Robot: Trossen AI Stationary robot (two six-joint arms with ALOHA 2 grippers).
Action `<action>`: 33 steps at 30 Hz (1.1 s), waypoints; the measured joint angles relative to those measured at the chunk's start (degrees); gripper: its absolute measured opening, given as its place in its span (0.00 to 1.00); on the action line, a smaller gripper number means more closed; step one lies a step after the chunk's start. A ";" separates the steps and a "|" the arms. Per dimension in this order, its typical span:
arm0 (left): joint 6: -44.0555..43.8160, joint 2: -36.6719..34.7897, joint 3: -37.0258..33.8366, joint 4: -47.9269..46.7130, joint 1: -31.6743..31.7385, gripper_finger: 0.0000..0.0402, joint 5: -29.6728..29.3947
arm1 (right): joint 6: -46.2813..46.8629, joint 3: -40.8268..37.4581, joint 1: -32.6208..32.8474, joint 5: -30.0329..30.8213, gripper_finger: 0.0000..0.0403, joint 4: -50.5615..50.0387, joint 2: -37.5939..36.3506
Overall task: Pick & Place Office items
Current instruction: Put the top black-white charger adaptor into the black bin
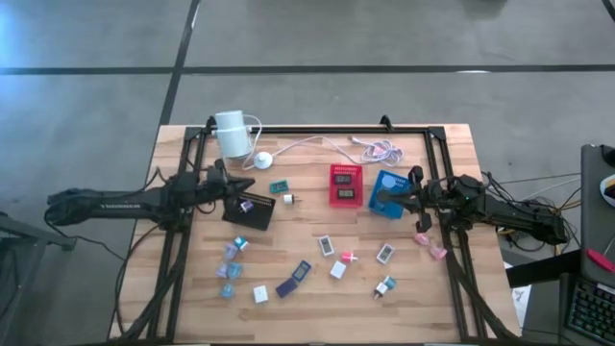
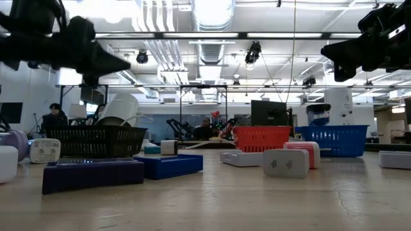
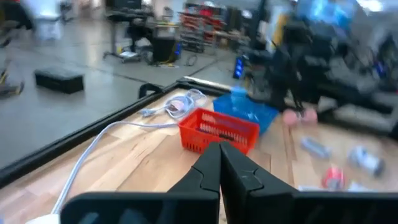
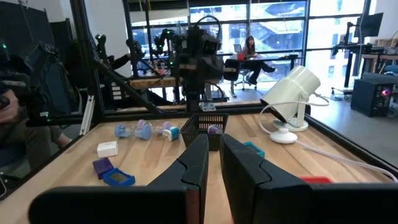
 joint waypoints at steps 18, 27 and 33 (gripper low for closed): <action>3.33 45.76 48.54 -54.31 -0.02 0.06 -0.37 | -0.16 0.00 -0.01 1.62 0.10 0.44 -0.02; 12.78 63.61 53.88 -52.67 0.08 0.40 3.59 | -0.13 0.00 -0.01 1.50 0.10 0.42 0.00; 16.04 69.95 56.79 -52.92 0.10 0.65 5.13 | -0.29 0.00 -0.01 1.42 0.10 0.39 0.00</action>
